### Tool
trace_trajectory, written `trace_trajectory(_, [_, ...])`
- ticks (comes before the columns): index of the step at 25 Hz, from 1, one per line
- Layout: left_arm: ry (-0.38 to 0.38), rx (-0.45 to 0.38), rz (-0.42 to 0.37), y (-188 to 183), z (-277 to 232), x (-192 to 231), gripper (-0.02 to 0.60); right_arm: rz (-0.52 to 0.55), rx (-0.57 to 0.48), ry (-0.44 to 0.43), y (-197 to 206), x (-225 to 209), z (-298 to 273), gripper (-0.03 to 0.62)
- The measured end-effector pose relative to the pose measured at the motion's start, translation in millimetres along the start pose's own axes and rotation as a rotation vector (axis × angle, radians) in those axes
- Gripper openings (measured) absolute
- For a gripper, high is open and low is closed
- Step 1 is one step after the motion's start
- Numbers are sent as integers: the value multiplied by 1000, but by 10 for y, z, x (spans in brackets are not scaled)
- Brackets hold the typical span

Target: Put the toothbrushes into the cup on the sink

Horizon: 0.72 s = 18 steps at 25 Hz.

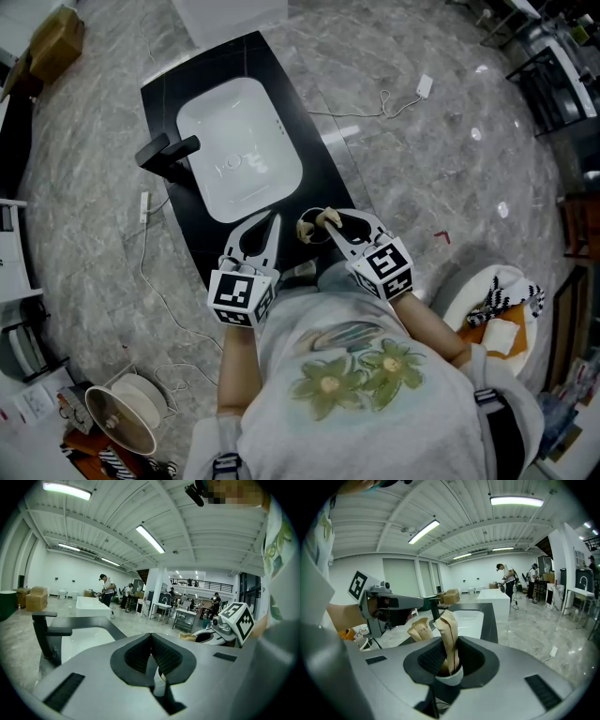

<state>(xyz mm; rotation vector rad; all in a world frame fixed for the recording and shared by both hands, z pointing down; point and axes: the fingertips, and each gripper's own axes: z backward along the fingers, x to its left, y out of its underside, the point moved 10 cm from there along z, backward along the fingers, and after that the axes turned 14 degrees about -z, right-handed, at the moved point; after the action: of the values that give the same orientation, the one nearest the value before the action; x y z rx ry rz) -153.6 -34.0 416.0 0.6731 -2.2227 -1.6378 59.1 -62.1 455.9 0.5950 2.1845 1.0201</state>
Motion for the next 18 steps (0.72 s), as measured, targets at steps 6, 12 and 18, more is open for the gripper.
trace_trajectory(6, [6, 3, 5, 14, -10, -1, 18, -3, 18, 6, 38, -21, -38, 75])
trace_trajectory(12, [8, 4, 11, 16, 6, 19, 18, -10, 39, 17, 89, -36, -76, 75])
trace_trajectory(18, [9, 12, 16, 23, 13, 20, 18, -15, 67, 10, 80, -56, -102, 75])
